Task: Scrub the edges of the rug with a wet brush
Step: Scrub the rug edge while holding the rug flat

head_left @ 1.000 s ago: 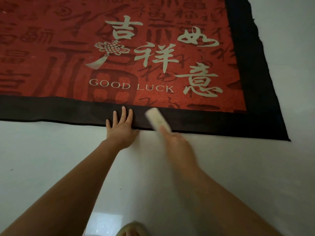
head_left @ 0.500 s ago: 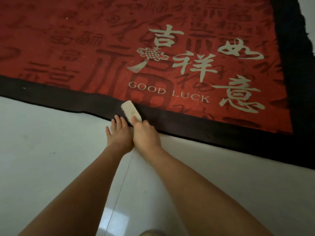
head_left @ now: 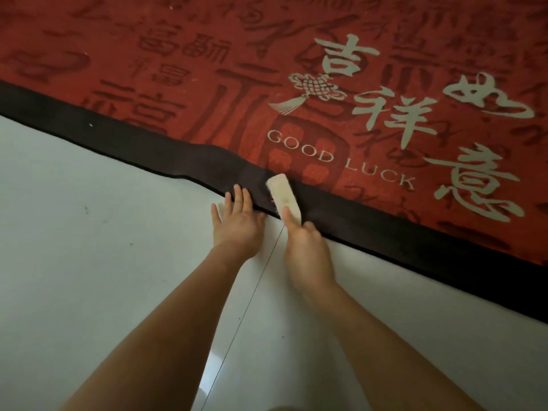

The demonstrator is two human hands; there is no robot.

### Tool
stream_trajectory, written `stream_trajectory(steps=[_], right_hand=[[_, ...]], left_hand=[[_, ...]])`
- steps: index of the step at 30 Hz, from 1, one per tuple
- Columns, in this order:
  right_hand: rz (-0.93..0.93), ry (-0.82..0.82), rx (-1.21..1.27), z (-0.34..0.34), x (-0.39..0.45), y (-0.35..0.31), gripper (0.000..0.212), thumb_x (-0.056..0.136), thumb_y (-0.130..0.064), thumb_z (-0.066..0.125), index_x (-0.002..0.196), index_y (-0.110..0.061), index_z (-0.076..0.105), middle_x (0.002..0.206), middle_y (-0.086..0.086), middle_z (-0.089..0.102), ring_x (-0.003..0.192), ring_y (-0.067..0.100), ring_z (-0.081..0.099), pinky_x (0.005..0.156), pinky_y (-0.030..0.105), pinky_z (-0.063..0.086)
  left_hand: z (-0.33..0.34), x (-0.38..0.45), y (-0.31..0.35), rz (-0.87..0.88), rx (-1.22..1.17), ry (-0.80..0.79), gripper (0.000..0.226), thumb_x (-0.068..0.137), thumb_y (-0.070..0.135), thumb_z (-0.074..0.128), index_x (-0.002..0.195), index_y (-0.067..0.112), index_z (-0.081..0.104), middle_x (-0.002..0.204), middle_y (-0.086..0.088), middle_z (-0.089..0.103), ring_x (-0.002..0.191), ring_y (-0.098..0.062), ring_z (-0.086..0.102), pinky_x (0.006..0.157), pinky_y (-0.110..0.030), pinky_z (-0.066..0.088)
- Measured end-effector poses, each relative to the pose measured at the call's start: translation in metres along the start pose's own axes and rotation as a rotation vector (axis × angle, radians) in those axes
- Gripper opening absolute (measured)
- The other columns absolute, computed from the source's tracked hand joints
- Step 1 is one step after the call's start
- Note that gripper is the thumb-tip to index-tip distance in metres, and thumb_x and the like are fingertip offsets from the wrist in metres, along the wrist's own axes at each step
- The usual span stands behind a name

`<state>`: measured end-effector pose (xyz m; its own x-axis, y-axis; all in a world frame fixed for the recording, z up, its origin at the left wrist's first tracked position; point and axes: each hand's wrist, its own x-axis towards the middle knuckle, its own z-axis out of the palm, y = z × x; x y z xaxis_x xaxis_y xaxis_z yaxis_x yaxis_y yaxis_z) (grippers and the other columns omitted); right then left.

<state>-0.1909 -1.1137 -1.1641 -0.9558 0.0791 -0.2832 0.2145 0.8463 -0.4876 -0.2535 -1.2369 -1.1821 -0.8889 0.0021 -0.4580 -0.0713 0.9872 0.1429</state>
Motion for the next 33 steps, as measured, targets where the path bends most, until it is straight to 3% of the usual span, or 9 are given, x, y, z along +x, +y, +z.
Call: stream_trajectory(steps=[3, 8, 13, 20, 24, 27, 29, 33], right_hand=[[-0.064, -0.033, -0.209, -0.025, -0.003, 0.041, 0.068, 0.093, -0.006, 0.040, 0.149, -0.041, 0.025, 0.103, 0.008, 0.053, 0.091, 0.032, 0.060, 0.075, 0.040, 0.046], [0.123, 0.077, -0.221, -0.063, -0.025, 0.088, 0.056, 0.098, -0.015, 0.042, 0.147, -0.040, 0.034, 0.091, 0.006, 0.054, 0.086, 0.029, 0.060, 0.067, 0.035, 0.042], [-0.027, 0.103, -0.026, -0.060, -0.006, 0.054, 0.047, 0.102, -0.023, 0.042, 0.146, -0.037, 0.036, 0.095, 0.010, 0.061, 0.085, 0.027, 0.061, 0.073, 0.042, 0.050], [-0.274, -0.146, -0.255, -0.057, 0.088, -0.009, 0.052, 0.101, -0.019, 0.043, 0.146, -0.043, 0.032, 0.114, 0.009, 0.065, 0.099, 0.029, 0.062, 0.083, 0.042, 0.051], [-0.350, -0.213, -0.443, -0.062, 0.055, 0.029, 0.065, 0.098, -0.016, 0.043, 0.151, -0.043, 0.016, 0.102, 0.008, 0.063, 0.090, 0.029, 0.064, 0.072, 0.038, 0.048], [-0.306, -0.369, -0.639, -0.091, 0.018, 0.072, 0.071, 0.098, -0.017, 0.035, 0.151, -0.045, -0.004, 0.102, 0.005, 0.058, 0.090, 0.027, 0.063, 0.067, 0.035, 0.040], [-0.365, -0.336, -0.676, -0.095, 0.049, 0.058, 0.071, 0.097, -0.019, 0.038, 0.151, -0.044, -0.001, 0.100, 0.006, 0.061, 0.089, 0.028, 0.064, 0.067, 0.035, 0.041], [-0.359, -0.168, -0.378, -0.046, 0.096, -0.014, 0.061, 0.100, -0.015, 0.040, 0.151, -0.037, 0.016, 0.102, 0.012, 0.067, 0.091, 0.031, 0.065, 0.072, 0.038, 0.048]], left_hand=[[-0.001, -0.003, 0.011, -0.006, 0.005, -0.022, 0.066, 0.105, 0.045, 0.018, 0.155, 0.010, -0.009, 0.163, -0.005, -0.016, 0.150, -0.024, -0.015, 0.119, -0.047, -0.010], [-0.006, -0.004, 0.027, -0.020, -0.058, 0.033, 0.077, 0.102, 0.055, 0.025, 0.156, 0.006, 0.000, 0.164, -0.012, -0.008, 0.151, -0.029, -0.008, 0.120, -0.046, -0.005], [-0.012, 0.000, 0.030, 0.040, -0.057, 0.081, 0.108, 0.088, 0.071, 0.045, 0.154, 0.005, -0.008, 0.163, -0.013, -0.012, 0.150, -0.027, -0.013, 0.120, -0.046, -0.007], [-0.007, 0.012, 0.033, -0.047, -0.110, 0.043, 0.155, 0.053, 0.091, 0.059, 0.150, -0.001, -0.021, 0.159, -0.018, -0.025, 0.146, -0.029, -0.026, 0.118, -0.046, -0.013], [-0.006, 0.022, 0.036, -0.070, -0.147, 0.029, 0.155, 0.055, 0.086, 0.064, 0.148, -0.002, -0.025, 0.156, -0.019, -0.030, 0.145, -0.030, -0.029, 0.120, -0.046, -0.013], [0.006, 0.016, 0.036, -0.086, -0.175, 0.027, 0.163, 0.046, 0.091, 0.063, 0.146, 0.003, -0.031, 0.154, -0.014, -0.037, 0.142, -0.026, -0.034, 0.120, -0.045, -0.015], [0.011, 0.010, 0.038, -0.144, -0.218, 0.045, 0.164, 0.043, 0.094, 0.060, 0.146, 0.005, -0.032, 0.153, -0.011, -0.040, 0.141, -0.023, -0.037, 0.118, -0.044, -0.018], [0.008, 0.009, 0.039, -0.226, -0.189, 0.012, 0.156, 0.052, 0.088, 0.059, 0.146, 0.003, -0.032, 0.153, -0.013, -0.040, 0.141, -0.024, -0.036, 0.119, -0.048, -0.015]])
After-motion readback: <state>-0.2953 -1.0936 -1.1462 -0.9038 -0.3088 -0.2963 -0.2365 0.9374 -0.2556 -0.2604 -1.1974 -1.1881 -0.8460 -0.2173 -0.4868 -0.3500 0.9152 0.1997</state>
